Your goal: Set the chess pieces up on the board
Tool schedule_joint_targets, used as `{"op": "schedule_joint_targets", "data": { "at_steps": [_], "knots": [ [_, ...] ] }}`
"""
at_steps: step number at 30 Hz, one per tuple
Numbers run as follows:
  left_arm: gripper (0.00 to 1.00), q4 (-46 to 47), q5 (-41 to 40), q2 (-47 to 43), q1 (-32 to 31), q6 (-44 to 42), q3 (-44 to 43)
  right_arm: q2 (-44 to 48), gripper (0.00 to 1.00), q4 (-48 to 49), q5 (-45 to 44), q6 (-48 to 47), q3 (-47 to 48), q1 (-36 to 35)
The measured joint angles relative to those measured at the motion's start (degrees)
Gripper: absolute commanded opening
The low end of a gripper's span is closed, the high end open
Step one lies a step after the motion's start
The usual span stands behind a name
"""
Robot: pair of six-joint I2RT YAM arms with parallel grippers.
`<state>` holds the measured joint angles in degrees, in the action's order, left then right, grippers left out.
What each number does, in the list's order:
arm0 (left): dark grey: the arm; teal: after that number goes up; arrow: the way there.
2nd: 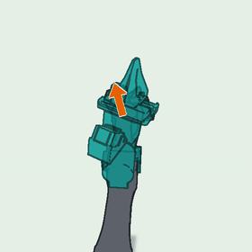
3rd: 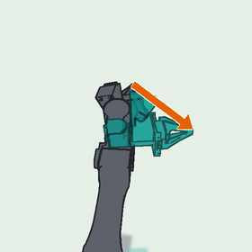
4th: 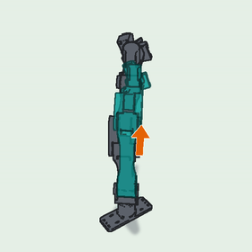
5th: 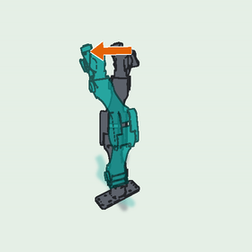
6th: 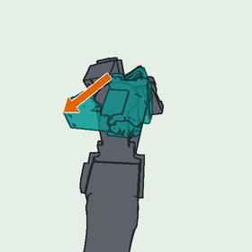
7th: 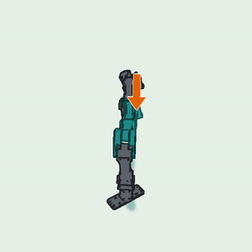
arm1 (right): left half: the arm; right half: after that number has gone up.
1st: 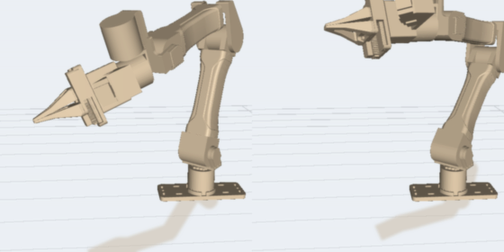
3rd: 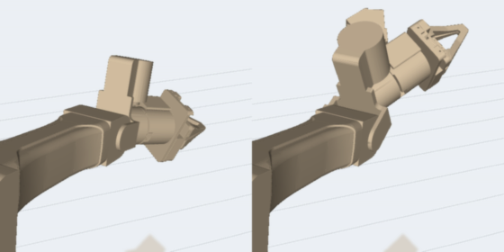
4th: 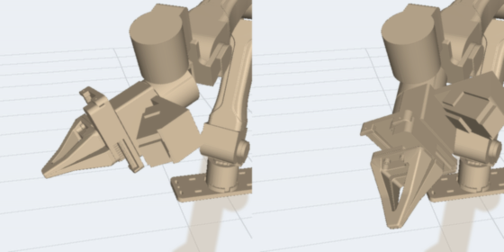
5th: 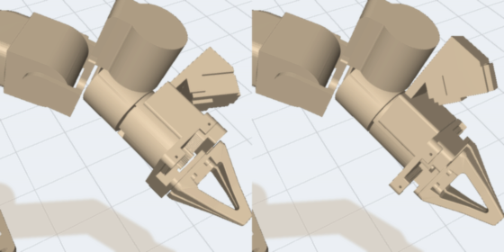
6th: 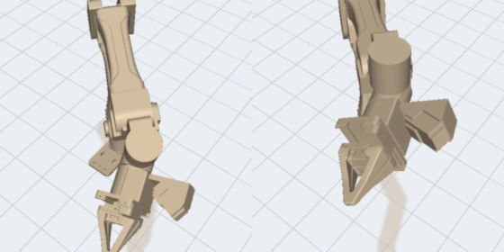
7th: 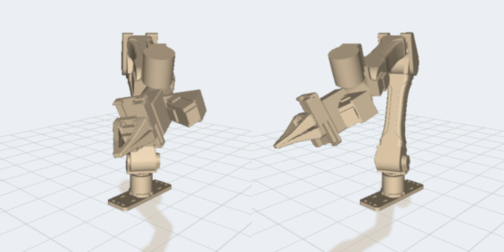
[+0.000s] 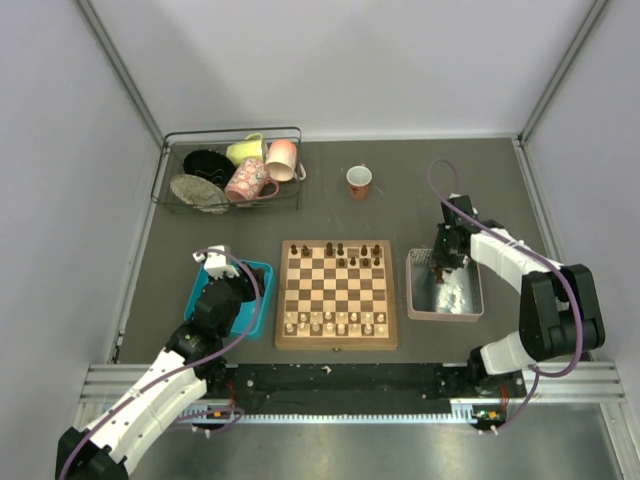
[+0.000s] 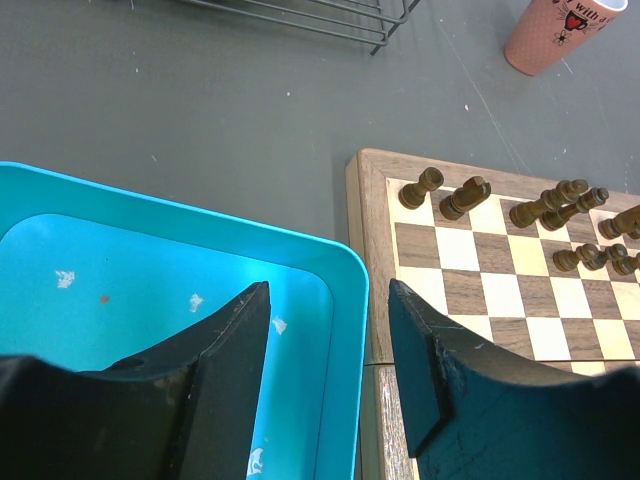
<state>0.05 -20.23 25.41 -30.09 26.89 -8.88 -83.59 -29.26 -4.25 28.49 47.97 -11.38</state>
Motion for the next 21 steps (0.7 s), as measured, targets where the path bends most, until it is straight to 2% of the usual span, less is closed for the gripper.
{"op": "schedule_joint_targets", "data": {
  "at_steps": [5,12,21],
  "knots": [
    [0.56,0.00,0.00,0.00,0.00,0.00,0.00,-0.48,0.19,0.50,-0.22,-0.37,0.15,0.02],
    [0.56,0.00,0.00,0.00,0.00,0.00,0.00,-0.79,0.05,0.61,-0.61,-1.01,0.15,0.02],
    [0.56,0.00,0.00,0.00,0.00,0.00,0.00,1.49,0.00,-0.66,-0.61,-1.60,0.15,0.02]
  ]
}}
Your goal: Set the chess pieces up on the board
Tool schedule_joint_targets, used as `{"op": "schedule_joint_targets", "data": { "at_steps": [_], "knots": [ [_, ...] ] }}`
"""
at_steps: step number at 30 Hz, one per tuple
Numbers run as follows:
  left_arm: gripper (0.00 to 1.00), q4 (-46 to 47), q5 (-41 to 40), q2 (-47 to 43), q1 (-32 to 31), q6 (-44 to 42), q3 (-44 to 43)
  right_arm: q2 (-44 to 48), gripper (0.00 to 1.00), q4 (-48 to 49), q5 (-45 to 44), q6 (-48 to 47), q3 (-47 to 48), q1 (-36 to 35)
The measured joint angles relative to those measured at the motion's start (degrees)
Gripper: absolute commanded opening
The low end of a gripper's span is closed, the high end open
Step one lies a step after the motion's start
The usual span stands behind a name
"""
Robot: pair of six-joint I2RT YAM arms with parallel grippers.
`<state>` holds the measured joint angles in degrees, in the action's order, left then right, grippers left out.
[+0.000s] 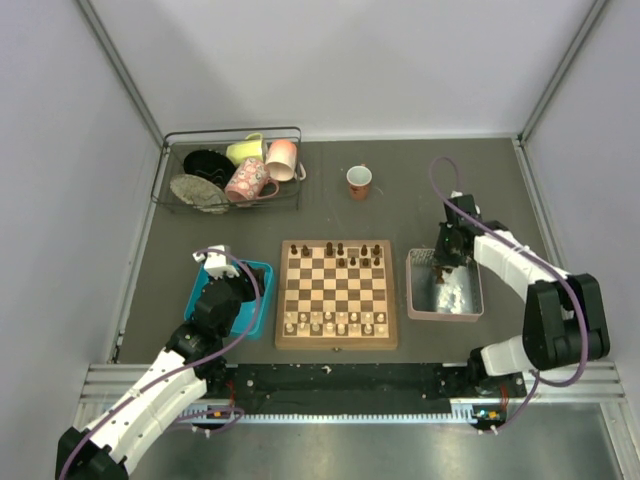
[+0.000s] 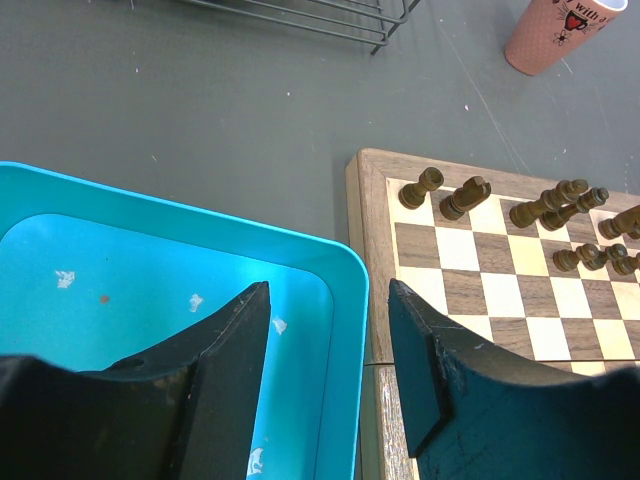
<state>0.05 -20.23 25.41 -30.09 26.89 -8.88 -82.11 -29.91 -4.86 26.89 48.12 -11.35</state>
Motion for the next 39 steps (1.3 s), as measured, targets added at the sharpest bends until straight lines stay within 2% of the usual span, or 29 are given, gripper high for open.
{"op": "schedule_joint_targets", "data": {
  "at_steps": [10,16,21,26,32,39],
  "knots": [
    [0.56,0.00,0.02,0.00,0.00,0.00,0.00,9.01,0.00,-6.14,1.46,-0.02,3.80,-1.46],
    [0.56,0.00,0.02,0.00,0.00,0.00,0.00,8.31,0.00,-8.57,0.39,2.56,12.79,-13.81],
    [0.56,0.00,0.02,0.00,0.00,0.02,0.00,0.26,0.00,-8.66,-1.01,4.83,23.19,-25.51],
    [0.56,0.00,0.00,0.00,0.00,0.02,0.00,-10.16,0.00,-8.76,-2.25,6.12,30.64,-32.28],
    [0.56,-0.02,0.00,0.00,0.00,0.00,0.00,-19.71,0.00,-9.07,-3.21,6.88,36.33,-37.29],
    [0.56,-0.02,0.00,0.00,0.00,0.02,0.00,-24.79,0.00,-9.14,-5.25,7.67,38.69,-39.74]
  ]
}}
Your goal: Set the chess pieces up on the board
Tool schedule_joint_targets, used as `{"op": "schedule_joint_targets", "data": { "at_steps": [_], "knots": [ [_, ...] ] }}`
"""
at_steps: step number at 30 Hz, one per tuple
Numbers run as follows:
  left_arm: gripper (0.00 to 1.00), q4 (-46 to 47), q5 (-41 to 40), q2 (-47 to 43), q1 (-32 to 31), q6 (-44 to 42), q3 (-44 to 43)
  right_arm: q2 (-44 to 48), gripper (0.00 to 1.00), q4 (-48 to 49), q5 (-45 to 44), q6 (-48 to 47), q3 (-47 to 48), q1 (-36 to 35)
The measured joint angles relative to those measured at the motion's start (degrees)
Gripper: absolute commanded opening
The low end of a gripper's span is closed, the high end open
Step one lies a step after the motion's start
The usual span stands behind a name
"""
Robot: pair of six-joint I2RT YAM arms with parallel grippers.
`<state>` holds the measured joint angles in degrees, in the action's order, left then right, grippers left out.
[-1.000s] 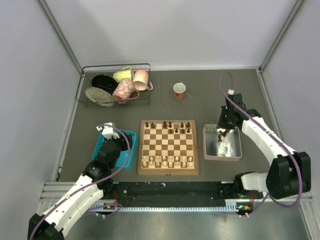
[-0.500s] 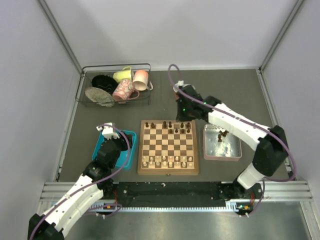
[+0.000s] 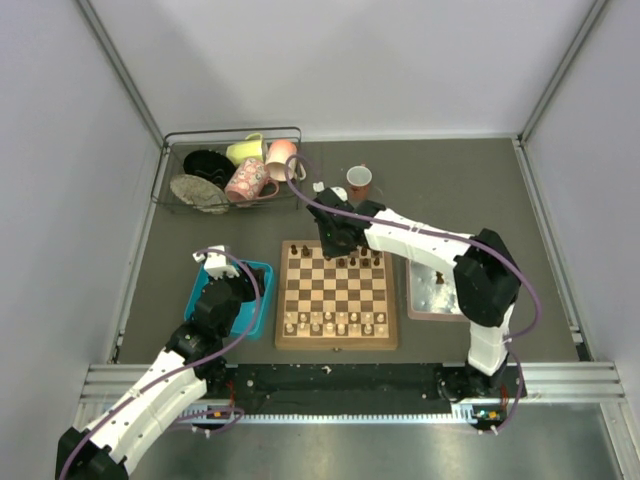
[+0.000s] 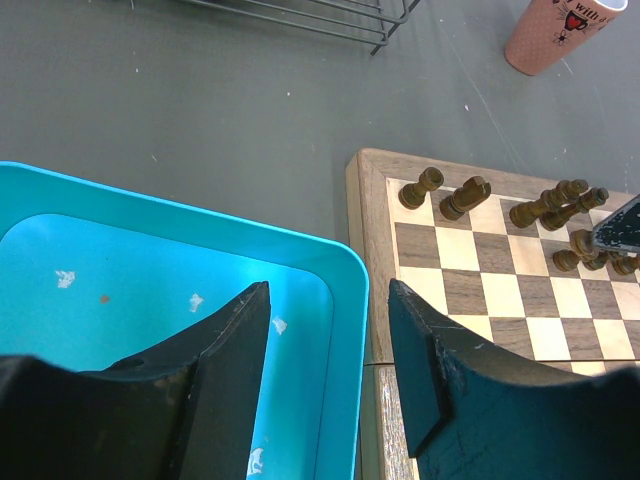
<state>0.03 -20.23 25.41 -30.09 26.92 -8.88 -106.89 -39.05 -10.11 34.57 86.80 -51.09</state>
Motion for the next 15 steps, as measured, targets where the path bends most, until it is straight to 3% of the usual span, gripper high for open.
{"op": "schedule_joint_targets", "data": {
  "at_steps": [15],
  "knots": [
    [0.56,0.02,0.00,0.00,0.00,0.00,0.00,-3.61,0.00,0.04,-2.03,0.61,0.35,-0.13]
  ]
}}
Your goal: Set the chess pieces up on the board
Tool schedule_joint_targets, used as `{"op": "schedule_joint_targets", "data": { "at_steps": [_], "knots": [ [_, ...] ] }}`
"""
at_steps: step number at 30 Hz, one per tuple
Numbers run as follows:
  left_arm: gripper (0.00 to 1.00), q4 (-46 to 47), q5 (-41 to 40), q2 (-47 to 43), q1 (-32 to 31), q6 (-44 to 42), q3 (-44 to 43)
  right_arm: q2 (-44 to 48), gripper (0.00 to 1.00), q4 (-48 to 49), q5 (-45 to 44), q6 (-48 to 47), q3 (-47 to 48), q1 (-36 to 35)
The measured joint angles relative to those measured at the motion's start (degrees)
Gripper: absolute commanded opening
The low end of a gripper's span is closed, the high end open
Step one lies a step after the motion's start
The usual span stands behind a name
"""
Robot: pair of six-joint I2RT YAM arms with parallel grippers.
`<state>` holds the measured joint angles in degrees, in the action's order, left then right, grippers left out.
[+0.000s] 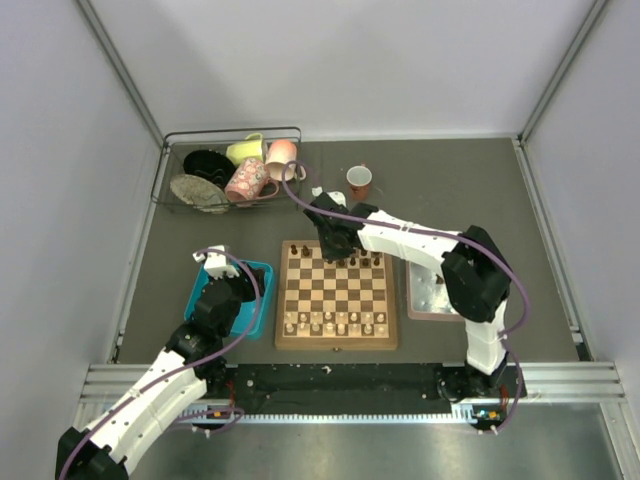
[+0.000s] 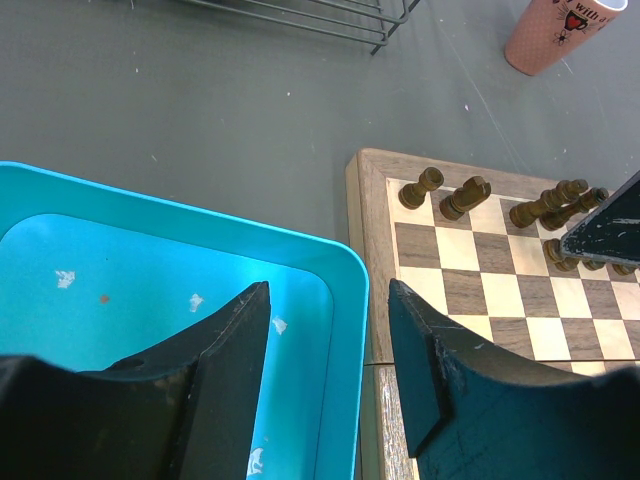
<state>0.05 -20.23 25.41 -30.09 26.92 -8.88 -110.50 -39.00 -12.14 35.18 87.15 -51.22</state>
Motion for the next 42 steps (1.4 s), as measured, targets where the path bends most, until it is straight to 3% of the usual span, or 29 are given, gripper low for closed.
{"op": "schedule_joint_targets", "data": {
  "at_steps": [18,31,42],
  "knots": [
    [0.56,0.00,0.00,0.00,0.00,0.00,0.00,-2.64,0.01,0.92,-0.96,0.02,0.02,-0.02],
    [0.56,-0.02,0.00,0.00,0.00,0.00,0.00,-3.06,0.22,1.57,-0.90,0.00,0.28,-0.02],
    [0.56,0.00,0.00,0.00,0.00,-0.02,0.00,-3.28,0.29,1.60,-0.83,-0.02,0.31,-0.02]
  ]
}}
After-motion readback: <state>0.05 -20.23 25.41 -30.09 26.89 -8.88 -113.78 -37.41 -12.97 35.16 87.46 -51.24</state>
